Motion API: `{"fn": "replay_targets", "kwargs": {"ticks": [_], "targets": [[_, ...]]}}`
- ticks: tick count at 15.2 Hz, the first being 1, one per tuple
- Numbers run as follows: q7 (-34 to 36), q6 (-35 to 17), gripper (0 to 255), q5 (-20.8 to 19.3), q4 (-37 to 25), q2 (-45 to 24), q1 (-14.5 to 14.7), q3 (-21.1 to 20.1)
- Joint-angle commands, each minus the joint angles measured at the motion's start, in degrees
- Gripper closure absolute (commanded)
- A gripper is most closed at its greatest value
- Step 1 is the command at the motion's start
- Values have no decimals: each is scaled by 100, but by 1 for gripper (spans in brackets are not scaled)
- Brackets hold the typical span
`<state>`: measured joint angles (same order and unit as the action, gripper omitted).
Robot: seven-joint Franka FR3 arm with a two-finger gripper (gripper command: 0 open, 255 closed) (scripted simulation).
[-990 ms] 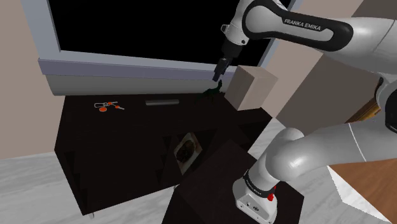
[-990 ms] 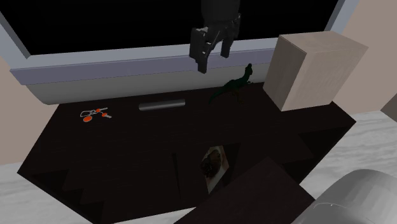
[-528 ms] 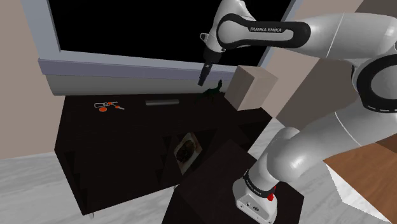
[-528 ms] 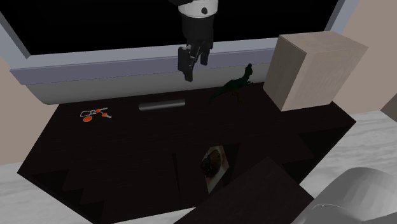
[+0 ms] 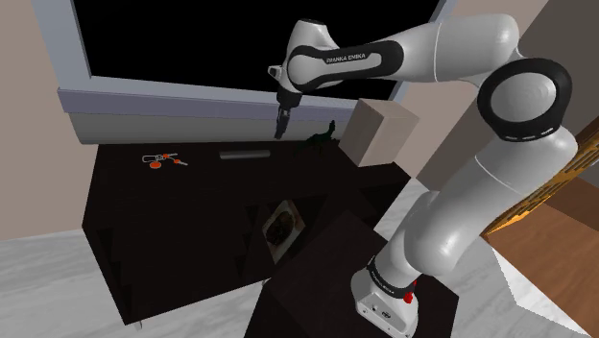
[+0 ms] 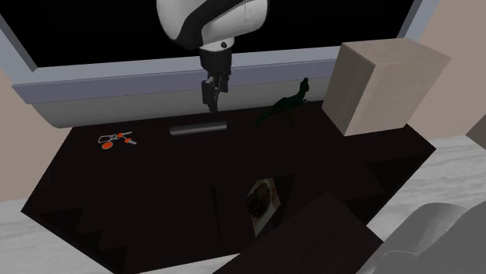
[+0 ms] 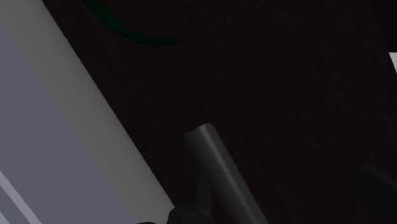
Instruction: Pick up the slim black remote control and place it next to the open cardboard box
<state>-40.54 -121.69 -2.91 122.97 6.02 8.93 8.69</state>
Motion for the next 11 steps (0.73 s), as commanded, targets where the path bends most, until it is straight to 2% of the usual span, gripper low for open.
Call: {"fn": "replay_targets", "kwargs": {"ticks": [1, 11], "targets": [[-315, -176, 0, 61, -232, -414, 59, -16], [-1614, -814, 0, 232, -1419, -2296, 205, -305]]}}
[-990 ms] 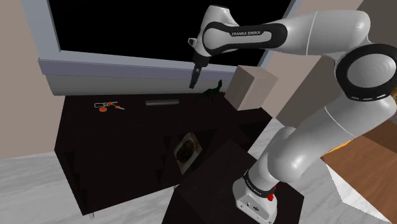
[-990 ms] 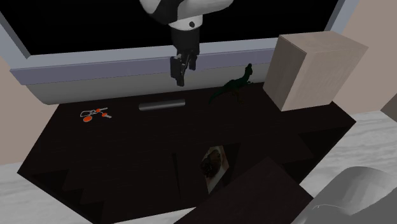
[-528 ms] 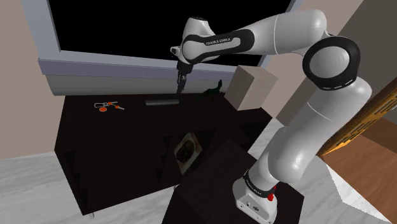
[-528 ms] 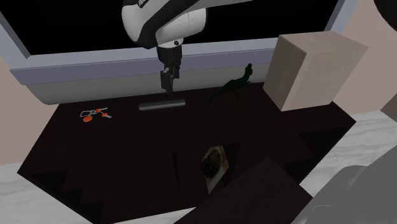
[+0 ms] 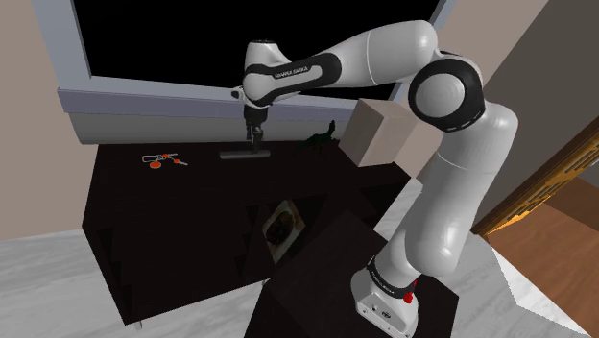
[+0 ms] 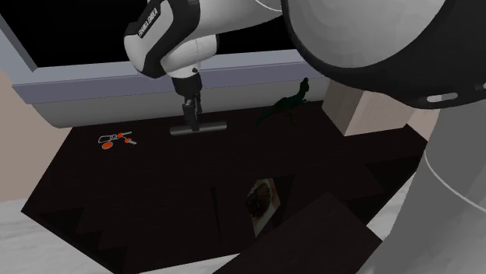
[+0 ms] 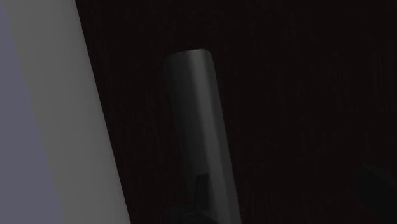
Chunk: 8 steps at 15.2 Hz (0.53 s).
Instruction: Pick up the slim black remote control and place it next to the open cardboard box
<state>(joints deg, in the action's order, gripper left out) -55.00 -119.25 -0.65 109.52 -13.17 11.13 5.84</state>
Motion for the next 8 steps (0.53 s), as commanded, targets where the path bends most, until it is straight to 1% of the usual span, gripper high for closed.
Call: {"fn": "replay_targets", "kwargs": {"ticks": [1, 8], "targets": [[-170, -1121, 0, 9, -55, -421, -22, -25], [-187, -1525, 0, 35, 38, -732, -56, -47]]}}
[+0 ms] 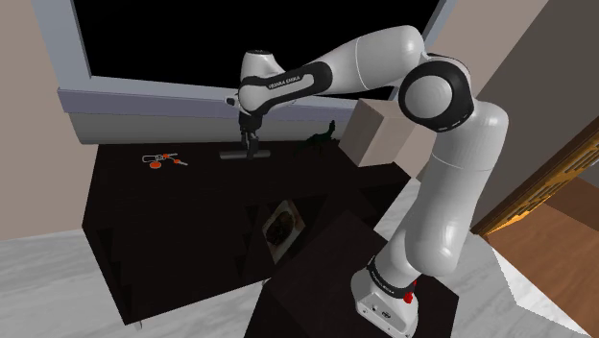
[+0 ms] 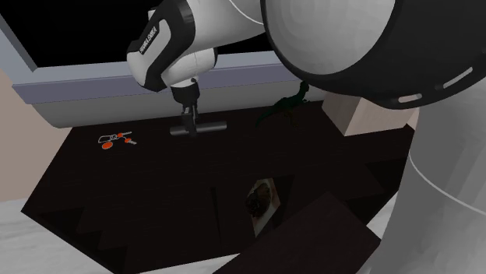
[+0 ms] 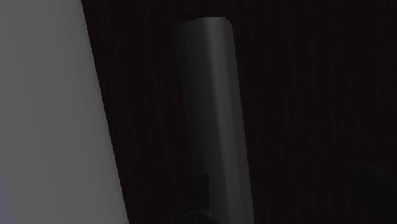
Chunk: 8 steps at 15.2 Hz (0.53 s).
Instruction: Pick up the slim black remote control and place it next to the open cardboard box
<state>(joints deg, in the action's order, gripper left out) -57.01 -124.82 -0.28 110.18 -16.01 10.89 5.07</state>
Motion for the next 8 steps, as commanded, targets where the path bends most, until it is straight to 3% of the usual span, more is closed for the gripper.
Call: {"fn": "replay_targets", "kwargs": {"ticks": [1, 7, 8], "targets": [[16, -969, 0, -4, -27, -448, -36, 25], [22, -969, 0, -14, -27, -447, -56, 4], [32, -879, 255, -17, -98, -429, -50, 2]]}}
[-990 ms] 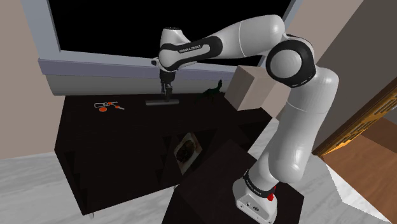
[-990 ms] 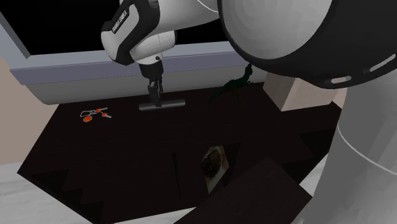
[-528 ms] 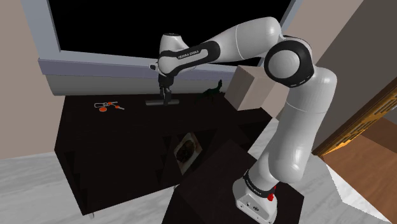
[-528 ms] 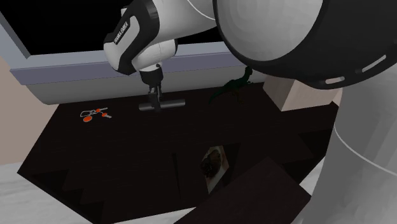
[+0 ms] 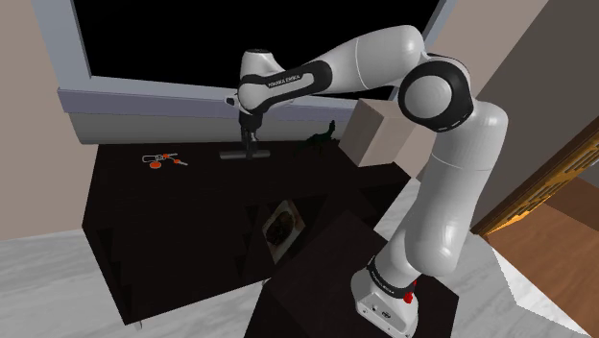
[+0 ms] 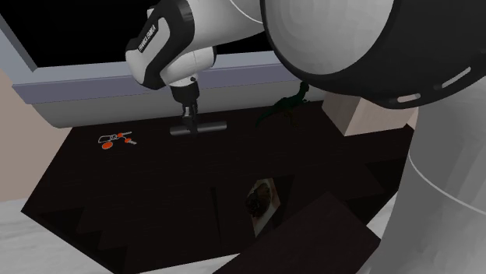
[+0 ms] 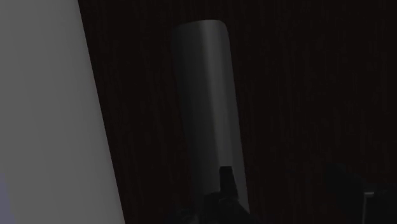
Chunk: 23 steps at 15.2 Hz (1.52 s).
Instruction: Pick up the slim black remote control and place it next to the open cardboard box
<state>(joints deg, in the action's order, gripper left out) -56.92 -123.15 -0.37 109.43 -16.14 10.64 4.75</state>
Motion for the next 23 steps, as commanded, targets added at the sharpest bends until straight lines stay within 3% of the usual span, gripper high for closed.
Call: {"fn": "replay_targets", "kwargs": {"ticks": [1, 5, 8, 9, 10, 13, 23], "targets": [[-32, -962, 255, -3, -117, -425, -57, 50], [-32, -981, 255, -19, 97, -231, -55, 58], [0, -852, 255, -4, -235, -429, -34, 36], [-3, 446, 255, -7, -172, -17, 1, -2], [-3, 446, 0, -7, -172, -17, 1, -2], [33, -597, 0, -39, -69, -72, -19, 29], [22, -1137, 0, -21, 50, -432, -67, -2]]}}
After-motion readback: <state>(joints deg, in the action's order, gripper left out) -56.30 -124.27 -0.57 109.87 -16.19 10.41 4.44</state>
